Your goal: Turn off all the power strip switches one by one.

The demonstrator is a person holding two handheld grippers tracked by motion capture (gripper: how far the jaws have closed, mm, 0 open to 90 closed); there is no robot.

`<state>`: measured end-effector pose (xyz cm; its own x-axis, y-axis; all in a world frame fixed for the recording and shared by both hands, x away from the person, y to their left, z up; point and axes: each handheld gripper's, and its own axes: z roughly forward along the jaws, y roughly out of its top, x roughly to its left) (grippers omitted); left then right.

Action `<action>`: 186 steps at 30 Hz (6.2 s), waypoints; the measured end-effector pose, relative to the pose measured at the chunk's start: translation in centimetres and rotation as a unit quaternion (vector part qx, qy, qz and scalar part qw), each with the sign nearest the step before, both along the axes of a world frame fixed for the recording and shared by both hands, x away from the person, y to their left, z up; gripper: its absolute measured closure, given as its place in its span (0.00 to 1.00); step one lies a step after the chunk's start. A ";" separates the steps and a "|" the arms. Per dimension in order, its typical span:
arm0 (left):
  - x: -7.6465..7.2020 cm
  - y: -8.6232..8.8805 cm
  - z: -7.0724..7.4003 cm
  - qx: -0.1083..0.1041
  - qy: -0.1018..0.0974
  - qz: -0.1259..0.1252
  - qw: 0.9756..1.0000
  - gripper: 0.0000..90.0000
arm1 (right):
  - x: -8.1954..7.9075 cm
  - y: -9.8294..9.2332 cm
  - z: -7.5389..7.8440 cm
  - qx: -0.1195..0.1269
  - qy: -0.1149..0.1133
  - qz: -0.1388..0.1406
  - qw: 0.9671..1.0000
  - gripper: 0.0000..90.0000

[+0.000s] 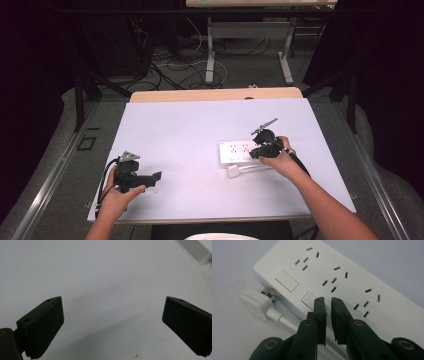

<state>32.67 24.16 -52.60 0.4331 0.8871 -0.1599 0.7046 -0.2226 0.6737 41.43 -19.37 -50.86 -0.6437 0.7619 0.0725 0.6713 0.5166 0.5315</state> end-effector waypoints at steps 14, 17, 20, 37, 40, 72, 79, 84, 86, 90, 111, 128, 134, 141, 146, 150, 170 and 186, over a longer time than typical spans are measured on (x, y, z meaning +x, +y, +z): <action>0.0 0.1 0.1 0.002 0.001 -0.003 1.000 0.04 | 0.2 0.4 0.9 0.026 0.000 0.004 1.000 0.78; 0.0 0.1 0.1 0.002 0.000 -0.003 1.000 0.04 | 0.1 0.8 1.0 0.024 -0.001 0.007 1.000 0.78; 0.0 0.2 0.1 0.004 -0.001 -0.005 1.000 0.04 | 0.1 1.2 1.1 0.023 0.007 0.003 1.000 0.78; 0.0 0.2 0.1 0.004 0.000 -0.002 1.000 0.04 | 0.4 2.4 0.7 -0.006 0.027 0.016 0.999 0.86; 0.0 0.2 0.1 0.004 0.001 -0.002 1.000 0.04 | 0.4 2.7 0.2 0.011 0.013 0.015 1.000 0.86; -0.1 0.2 0.1 0.004 -0.001 -0.004 1.000 0.04 | 0.5 3.3 -0.3 -0.023 0.014 0.030 0.999 0.96; 0.0 0.2 0.1 0.006 -0.002 -0.006 1.000 0.04 | 0.5 3.3 -0.3 -0.015 0.015 0.027 0.999 0.96; 0.0 0.2 0.1 0.006 -0.002 -0.006 1.000 0.04 | 0.5 3.4 -0.4 -0.019 0.030 0.028 0.999 1.00; -0.1 0.3 0.2 0.007 0.000 -0.006 1.000 0.04 | 0.5 3.4 -0.4 -0.021 0.022 0.035 0.999 1.00; -0.1 0.3 0.2 0.007 0.001 -0.005 1.000 0.04 | 0.5 3.4 -0.4 -0.020 0.022 0.037 0.999 1.00; -0.1 0.3 0.1 0.007 0.001 -0.005 1.000 0.04 | 0.5 3.4 -0.5 -0.018 0.015 0.037 0.999 1.00; -0.1 0.2 0.1 0.004 0.002 -0.002 1.000 0.04 | 0.5 3.5 -0.4 -0.020 0.015 0.035 0.999 0.99; -0.1 0.2 0.1 0.004 0.002 -0.002 1.000 0.04 | 0.3 3.7 -0.3 -0.007 0.015 0.026 1.000 0.98; 0.0 0.3 0.1 0.003 0.002 -0.001 1.000 0.04 | 0.3 4.1 0.6 -0.022 0.015 0.041 0.999 0.98; 0.0 0.3 0.1 0.002 0.000 0.000 1.000 0.04 | 0.4 4.4 0.7 -0.011 0.004 0.045 0.999 0.97; 0.0 0.2 0.1 0.001 0.001 0.001 1.000 0.04 | 0.3 4.7 1.1 -0.021 0.014 0.045 0.999 0.97; 0.0 0.3 0.1 0.001 0.000 0.003 1.000 0.04 | 0.4 6.2 1.0 -0.016 0.015 0.057 0.998 0.95; 0.0 0.3 0.1 0.002 -0.002 0.001 1.000 0.04 | 0.6 7.3 0.4 -0.023 0.012 0.067 0.997 0.95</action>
